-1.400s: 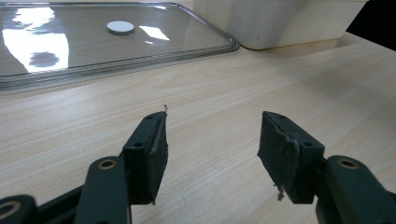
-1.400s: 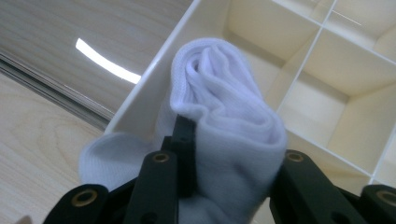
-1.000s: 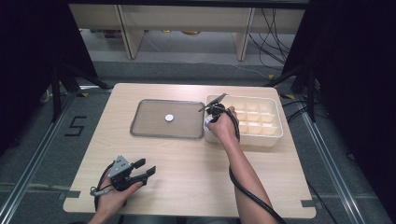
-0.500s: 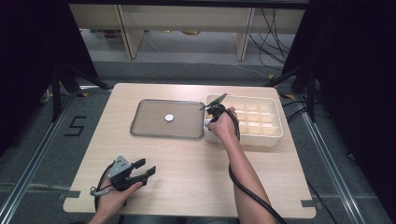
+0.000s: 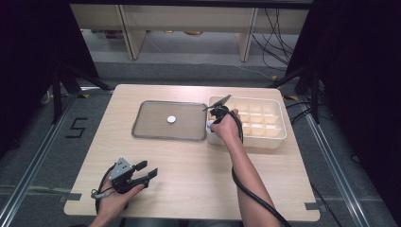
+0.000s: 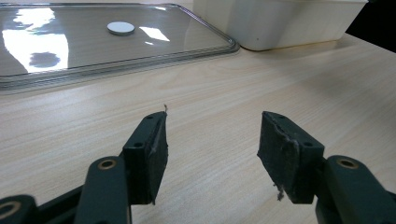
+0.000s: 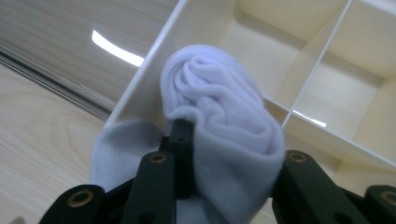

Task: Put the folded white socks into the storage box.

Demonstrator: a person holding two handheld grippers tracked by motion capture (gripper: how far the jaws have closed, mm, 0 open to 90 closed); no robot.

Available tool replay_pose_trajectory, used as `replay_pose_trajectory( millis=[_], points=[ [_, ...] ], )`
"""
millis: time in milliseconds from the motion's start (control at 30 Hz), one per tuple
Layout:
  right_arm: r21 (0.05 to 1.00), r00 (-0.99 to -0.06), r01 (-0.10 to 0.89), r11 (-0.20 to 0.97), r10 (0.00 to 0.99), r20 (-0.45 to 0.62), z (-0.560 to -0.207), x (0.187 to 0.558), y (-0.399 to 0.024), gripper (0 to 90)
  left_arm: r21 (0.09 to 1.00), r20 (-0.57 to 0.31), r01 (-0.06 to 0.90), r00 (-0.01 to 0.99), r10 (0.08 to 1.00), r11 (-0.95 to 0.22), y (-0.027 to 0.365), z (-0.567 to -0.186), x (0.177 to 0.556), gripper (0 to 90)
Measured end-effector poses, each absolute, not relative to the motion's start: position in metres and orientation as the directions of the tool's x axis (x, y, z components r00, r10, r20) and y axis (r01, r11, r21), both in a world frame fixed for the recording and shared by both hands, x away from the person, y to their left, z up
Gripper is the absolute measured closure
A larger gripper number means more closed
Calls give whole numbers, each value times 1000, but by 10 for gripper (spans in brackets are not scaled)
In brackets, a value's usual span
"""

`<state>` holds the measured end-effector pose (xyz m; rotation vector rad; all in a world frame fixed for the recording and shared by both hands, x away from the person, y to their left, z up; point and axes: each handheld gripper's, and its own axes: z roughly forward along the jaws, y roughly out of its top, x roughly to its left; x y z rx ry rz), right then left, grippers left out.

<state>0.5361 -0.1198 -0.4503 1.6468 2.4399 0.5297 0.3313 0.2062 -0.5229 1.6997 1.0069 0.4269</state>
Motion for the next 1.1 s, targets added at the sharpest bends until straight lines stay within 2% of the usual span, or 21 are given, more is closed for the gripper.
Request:
replay_pose_trajectory(
  millis=[200, 400, 533, 833, 867, 967, 1100],
  points=[
    [405, -345, 876, 262, 927, 147, -448, 531, -126, 645, 910, -195, 407, 585, 787, -77, 206, -523, 332, 415],
    [437, -325, 872, 222, 929, 177, -443, 528, -128, 588, 906, -191, 415, 577, 794, -83, 207, -522, 331, 414],
    [467, -318, 858, 213, 935, 158, -441, 528, -131, 507, 907, -193, 413, 579, 792, -81, 207, -523, 331, 413],
    [509, -320, 841, 183, 928, 193, -432, 526, -139, 427, 907, -194, 414, 578, 793, -80, 207, -523, 331, 413],
    [514, -303, 843, 162, 931, 204, -428, 525, -139, 427, 907, -194, 414, 578, 792, -80, 207, -523, 331, 414],
    [561, -340, 811, 166, 914, 221, -420, 523, -145, 448, 907, -194, 414, 578, 792, -81, 207, -523, 331, 413],
    [571, -367, 798, 193, 907, 206, -413, 519, -148, 573, 906, -195, 415, 578, 793, -80, 207, -523, 331, 413]
  ],
)
